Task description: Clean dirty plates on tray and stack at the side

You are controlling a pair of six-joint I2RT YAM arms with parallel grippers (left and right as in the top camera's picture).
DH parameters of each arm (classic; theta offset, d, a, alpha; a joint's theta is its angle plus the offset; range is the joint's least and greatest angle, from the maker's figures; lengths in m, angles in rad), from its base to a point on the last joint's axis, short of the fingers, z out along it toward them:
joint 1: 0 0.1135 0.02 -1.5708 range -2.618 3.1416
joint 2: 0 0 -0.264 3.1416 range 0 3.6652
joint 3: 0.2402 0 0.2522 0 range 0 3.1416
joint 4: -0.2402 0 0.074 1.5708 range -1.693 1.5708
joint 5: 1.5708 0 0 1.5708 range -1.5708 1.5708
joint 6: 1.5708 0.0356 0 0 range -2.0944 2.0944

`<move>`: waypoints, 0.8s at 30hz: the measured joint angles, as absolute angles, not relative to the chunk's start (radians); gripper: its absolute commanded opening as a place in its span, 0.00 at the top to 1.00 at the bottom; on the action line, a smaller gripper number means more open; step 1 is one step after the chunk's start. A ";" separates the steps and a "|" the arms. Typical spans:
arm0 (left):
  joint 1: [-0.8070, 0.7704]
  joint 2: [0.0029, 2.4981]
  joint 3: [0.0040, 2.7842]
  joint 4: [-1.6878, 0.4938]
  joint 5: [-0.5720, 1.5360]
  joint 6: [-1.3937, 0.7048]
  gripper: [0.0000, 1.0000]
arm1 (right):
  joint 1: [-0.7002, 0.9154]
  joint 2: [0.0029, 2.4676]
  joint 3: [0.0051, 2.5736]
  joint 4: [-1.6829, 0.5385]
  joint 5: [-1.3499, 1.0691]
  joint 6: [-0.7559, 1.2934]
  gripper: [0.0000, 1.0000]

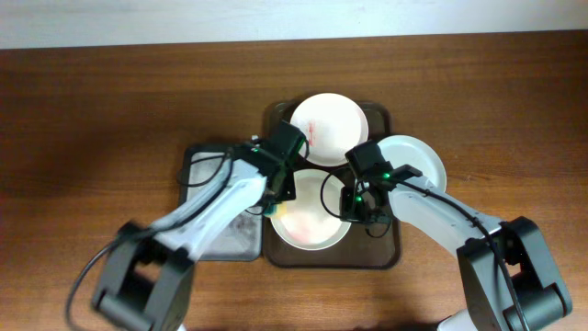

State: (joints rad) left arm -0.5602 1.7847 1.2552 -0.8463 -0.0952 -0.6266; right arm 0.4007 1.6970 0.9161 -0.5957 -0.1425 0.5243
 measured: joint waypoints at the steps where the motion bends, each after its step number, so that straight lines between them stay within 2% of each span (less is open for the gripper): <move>1: -0.552 1.722 1.253 -0.849 -0.105 -0.625 1.00 | 0.399 1.697 0.916 -0.598 -0.137 0.524 0.96; 4: -0.492 1.511 1.253 -0.924 -0.114 -0.587 1.00 | 0.399 1.670 0.916 -0.628 -0.117 0.488 0.96; 7: -0.356 1.434 1.244 -1.003 -0.137 -0.557 1.00 | 0.398 1.497 0.911 -0.680 -0.073 0.428 0.96; 8: -0.326 1.438 1.216 -0.986 -0.142 -0.551 0.87 | 0.398 1.444 0.911 -0.692 -0.059 0.414 0.96; 9: -0.305 1.440 1.169 -0.967 -0.143 -0.545 0.50 | 0.398 1.364 0.911 -0.706 -0.038 0.402 0.96; 10: -0.277 1.449 1.097 -0.944 -0.142 -0.534 0.22 | 0.407 1.281 0.911 -0.723 0.003 0.389 0.96; 12: -0.253 1.460 1.028 -0.911 -0.131 -0.523 0.11 | 0.501 1.146 0.911 -0.741 0.174 0.334 0.96; 14: -0.247 1.458 1.024 -0.873 -0.083 -0.485 0.08 | 0.593 1.122 0.911 -0.754 0.316 0.301 0.96; 15: -0.246 1.450 1.024 -0.869 -0.059 -0.466 0.04 | 0.705 1.125 0.911 -0.760 0.481 0.269 0.96; 16: -0.246 1.424 1.024 -0.867 -0.036 -0.459 0.00 | 0.747 1.126 0.911 -0.761 0.552 0.258 0.96; 19: -0.246 1.266 1.024 -0.873 -0.011 -0.446 0.00 | 0.974 1.128 0.910 -0.762 0.923 0.239 0.96; 24: -0.246 1.090 1.024 -0.889 -0.006 -0.445 0.00 | 1.148 1.128 0.910 -0.762 1.245 0.200 0.96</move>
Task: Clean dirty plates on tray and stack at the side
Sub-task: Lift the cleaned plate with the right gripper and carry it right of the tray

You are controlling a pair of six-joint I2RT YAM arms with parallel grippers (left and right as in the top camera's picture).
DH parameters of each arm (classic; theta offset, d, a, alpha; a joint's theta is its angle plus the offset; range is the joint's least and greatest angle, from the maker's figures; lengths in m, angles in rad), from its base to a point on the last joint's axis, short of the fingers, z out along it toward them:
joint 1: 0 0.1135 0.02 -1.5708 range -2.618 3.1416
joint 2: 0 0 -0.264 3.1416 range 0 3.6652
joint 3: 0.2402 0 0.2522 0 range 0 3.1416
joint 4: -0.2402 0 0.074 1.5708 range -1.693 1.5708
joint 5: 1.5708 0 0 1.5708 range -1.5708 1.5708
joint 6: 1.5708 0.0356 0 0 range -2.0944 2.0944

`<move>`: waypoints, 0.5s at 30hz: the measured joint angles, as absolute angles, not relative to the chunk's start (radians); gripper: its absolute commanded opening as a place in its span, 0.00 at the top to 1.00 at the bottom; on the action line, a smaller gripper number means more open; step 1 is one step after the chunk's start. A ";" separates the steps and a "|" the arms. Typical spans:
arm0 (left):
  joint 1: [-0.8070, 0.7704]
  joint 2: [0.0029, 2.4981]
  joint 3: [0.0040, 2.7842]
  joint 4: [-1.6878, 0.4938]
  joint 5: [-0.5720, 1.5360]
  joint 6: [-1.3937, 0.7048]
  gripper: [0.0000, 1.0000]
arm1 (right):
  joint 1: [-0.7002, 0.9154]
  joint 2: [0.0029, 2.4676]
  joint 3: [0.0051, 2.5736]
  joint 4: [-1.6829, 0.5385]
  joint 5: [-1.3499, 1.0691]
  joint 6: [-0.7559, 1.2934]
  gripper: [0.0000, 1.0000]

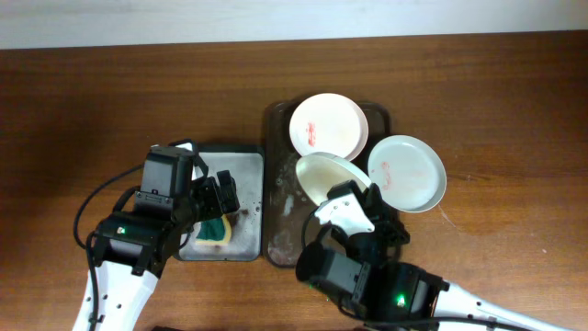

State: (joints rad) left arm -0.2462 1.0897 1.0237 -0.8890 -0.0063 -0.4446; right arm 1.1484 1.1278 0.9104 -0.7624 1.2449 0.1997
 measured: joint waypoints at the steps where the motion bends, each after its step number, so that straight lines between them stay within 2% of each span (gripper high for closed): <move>1: -0.246 1.089 1.024 -0.890 -0.006 -0.445 0.01 | 1.168 1.128 0.910 -0.757 1.274 0.179 0.96; 5: -0.246 1.089 1.024 -0.890 -0.006 -0.445 0.01 | 1.203 1.128 0.910 -0.741 1.370 0.121 0.96; 15: -0.246 1.089 1.024 -0.890 -0.006 -0.445 0.01 | 1.205 1.128 0.910 -0.740 1.391 0.097 0.96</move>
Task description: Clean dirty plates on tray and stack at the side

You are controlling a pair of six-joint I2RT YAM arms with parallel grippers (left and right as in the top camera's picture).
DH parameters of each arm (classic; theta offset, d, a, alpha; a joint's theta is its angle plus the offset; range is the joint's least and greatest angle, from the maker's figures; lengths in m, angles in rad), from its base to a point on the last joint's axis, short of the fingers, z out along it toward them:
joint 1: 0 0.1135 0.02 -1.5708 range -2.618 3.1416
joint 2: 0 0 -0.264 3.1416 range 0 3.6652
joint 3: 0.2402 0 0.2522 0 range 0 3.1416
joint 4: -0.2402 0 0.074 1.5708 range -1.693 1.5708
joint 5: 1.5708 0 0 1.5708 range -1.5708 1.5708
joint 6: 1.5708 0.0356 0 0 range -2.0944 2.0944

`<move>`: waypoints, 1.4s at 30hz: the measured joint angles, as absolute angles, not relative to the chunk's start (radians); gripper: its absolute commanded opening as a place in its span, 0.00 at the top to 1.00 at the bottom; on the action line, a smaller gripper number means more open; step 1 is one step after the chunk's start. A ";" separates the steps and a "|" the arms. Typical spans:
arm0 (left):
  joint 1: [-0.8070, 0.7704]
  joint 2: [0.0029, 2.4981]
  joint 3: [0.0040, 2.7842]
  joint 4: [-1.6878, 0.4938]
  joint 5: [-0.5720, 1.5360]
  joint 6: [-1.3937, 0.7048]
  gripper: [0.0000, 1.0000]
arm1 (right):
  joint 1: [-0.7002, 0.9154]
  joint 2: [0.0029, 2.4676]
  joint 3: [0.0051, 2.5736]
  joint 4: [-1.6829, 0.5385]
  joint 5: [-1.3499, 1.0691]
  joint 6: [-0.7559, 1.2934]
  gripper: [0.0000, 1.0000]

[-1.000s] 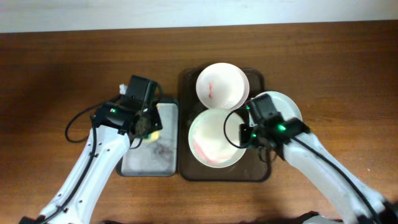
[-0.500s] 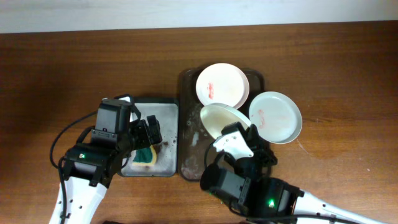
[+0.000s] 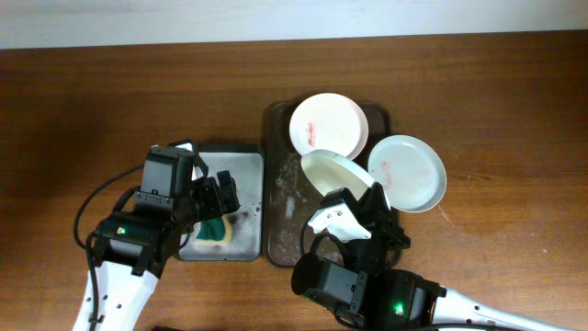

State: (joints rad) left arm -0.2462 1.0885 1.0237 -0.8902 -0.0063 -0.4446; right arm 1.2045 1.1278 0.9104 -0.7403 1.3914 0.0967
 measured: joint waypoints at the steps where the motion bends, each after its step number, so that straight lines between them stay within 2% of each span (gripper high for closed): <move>1: -0.246 1.089 1.024 -0.890 -0.006 -0.445 0.01 | 1.205 1.128 0.910 -0.740 1.391 0.097 0.96; 7: -0.246 1.089 1.024 -0.890 -0.006 -0.445 0.01 | 1.201 1.128 0.910 -0.703 1.383 0.098 0.96; 17: -0.246 1.089 1.024 -0.893 -0.006 -0.445 0.01 | 1.107 1.143 0.908 -0.536 1.377 -0.079 0.96; 20: -0.246 1.089 1.024 -0.893 -0.006 -0.445 0.01 | 1.081 1.145 0.910 -0.576 1.283 0.078 0.96; 23: -0.246 1.088 1.024 -0.891 -0.006 -0.445 0.01 | 0.823 1.147 0.910 -0.641 0.880 0.284 0.96; 27: -0.246 1.088 1.023 -0.893 -0.003 -0.445 0.01 | 0.187 1.142 0.912 -0.657 0.194 0.367 0.96; 28: -0.246 1.088 1.023 -0.896 -0.002 -0.445 0.01 | -0.017 1.147 0.913 -0.658 0.010 0.367 0.96; 30: -0.245 1.088 1.023 -0.894 -0.003 -0.445 0.01 | -0.381 1.188 0.914 -0.659 -0.199 0.367 0.96; 34: -0.244 1.088 1.023 -0.894 0.000 -0.445 0.01 | -0.743 1.384 0.918 -0.607 -0.285 0.423 0.96; 36: -0.244 1.088 1.023 -0.894 0.001 -0.445 0.01 | -0.830 1.517 0.918 -0.568 -0.278 0.451 0.95; 38: -0.244 1.088 1.023 -0.894 0.001 -0.445 0.00 | -0.858 1.612 0.918 -0.554 -0.266 0.465 0.55; 40: -0.244 1.088 1.023 -0.894 0.001 -0.445 0.01 | -0.860 1.643 0.918 -0.529 -0.272 0.445 0.43; 42: -0.244 1.088 1.023 -0.894 0.001 -0.445 0.01 | -0.838 1.636 0.918 -0.508 -0.379 0.405 0.39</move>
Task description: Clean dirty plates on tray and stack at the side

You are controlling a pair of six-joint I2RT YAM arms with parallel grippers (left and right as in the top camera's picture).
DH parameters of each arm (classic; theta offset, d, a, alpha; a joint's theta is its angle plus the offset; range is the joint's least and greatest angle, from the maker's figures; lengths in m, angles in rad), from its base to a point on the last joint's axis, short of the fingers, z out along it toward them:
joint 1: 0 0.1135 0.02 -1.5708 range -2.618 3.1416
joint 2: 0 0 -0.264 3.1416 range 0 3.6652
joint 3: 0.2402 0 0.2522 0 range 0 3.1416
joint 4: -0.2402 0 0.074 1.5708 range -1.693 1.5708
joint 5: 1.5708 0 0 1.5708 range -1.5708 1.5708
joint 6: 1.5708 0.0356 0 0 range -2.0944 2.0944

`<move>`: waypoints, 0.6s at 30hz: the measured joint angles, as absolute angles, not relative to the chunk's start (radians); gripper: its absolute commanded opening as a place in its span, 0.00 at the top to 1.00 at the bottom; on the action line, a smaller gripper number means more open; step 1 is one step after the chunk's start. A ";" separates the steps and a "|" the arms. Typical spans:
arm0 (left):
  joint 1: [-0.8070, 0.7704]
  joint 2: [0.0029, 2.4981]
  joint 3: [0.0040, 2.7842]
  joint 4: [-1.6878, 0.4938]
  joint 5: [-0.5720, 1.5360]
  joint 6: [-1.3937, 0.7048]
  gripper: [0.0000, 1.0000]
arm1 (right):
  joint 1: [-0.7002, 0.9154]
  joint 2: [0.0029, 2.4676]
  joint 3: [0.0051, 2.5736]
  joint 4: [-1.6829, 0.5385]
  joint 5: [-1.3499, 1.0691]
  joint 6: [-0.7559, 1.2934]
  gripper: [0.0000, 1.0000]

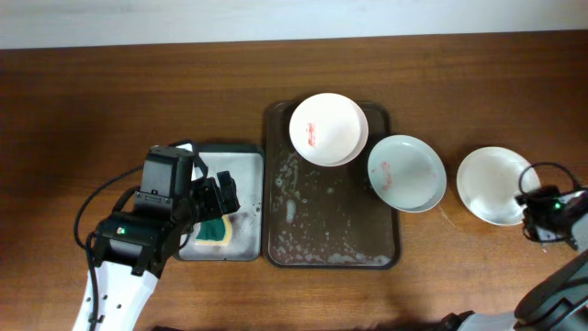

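A brown tray (331, 241) with soapy smears lies at the middle of the table. A white plate with a red stain (328, 129) sits on its far end. A second red-stained plate (407, 172) overlaps the tray's right rim. A clean white plate (492, 185) lies flat on the table to the right. My right gripper (540, 210) is at that plate's right rim, too small to read. My left gripper (221, 197) hangs over a green and yellow sponge (213, 231) in a small metal tray (237, 167); its jaws are hidden.
The table's far edge meets a white wall at the top. The right arm (560, 276) comes in from the lower right corner. The left arm (124, 267) fills the lower left.
My right arm, which stood tall over the tray's near end holding a plate on edge, now reaches far right. That plate lies flat on the table there. The left arm has not moved.
At first both grippers met over a plate on the tray's near half, the left with the sponge on it. Then the left arm was back over the metal tray with the sponge, and the right held the plate tilted up. Now the plate lies right of the tray.
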State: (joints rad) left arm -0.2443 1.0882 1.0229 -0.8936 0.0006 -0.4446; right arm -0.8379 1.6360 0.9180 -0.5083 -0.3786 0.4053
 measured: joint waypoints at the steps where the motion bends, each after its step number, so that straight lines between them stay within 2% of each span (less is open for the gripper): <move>1: -0.244 1.088 1.023 -0.894 0.001 -0.445 0.01 | -0.807 1.621 0.918 -0.511 -0.416 0.377 0.38; 3: -0.244 1.088 1.023 -0.894 0.001 -0.445 0.01 | -0.677 1.564 0.919 -0.526 -0.469 0.309 0.40; 4: -0.244 1.088 1.023 -0.894 0.001 -0.445 0.00 | -0.622 1.551 0.920 -0.529 -0.470 0.282 0.49; 5: -0.244 1.088 1.023 -0.894 0.001 -0.445 0.01 | -0.552 1.547 0.921 -0.529 -0.447 0.257 0.52; 7: -0.244 1.088 1.023 -0.895 0.001 -0.445 0.01 | -0.380 1.555 0.922 -0.500 -0.305 0.205 0.52; 10: -0.244 1.088 1.023 -0.895 0.001 -0.445 0.01 | -0.253 1.618 0.926 -0.373 -0.186 0.120 0.52; 12: -0.244 1.088 1.023 -0.894 0.001 -0.445 0.01 | -0.219 1.672 0.926 -0.301 -0.133 0.065 0.56; 15: -0.244 1.088 1.023 -0.894 0.001 -0.445 0.00 | -0.220 1.740 0.926 -0.290 -0.088 0.031 0.73; 16: -0.244 1.088 1.023 -0.894 0.001 -0.445 0.01 | -0.220 1.750 0.926 -0.296 -0.082 0.025 0.89; 17: -0.244 1.088 1.023 -0.894 0.001 -0.445 0.01 | -0.220 1.759 0.926 -0.308 -0.077 0.019 0.96; 18: -0.244 1.088 1.023 -0.894 0.001 -0.445 0.01 | -0.220 1.769 0.926 -0.321 -0.074 0.020 0.96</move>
State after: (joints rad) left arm -0.2443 1.0882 1.0229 -0.8944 0.0006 -0.4446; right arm -0.2199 1.7695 0.9257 -0.3206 -0.0742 0.0196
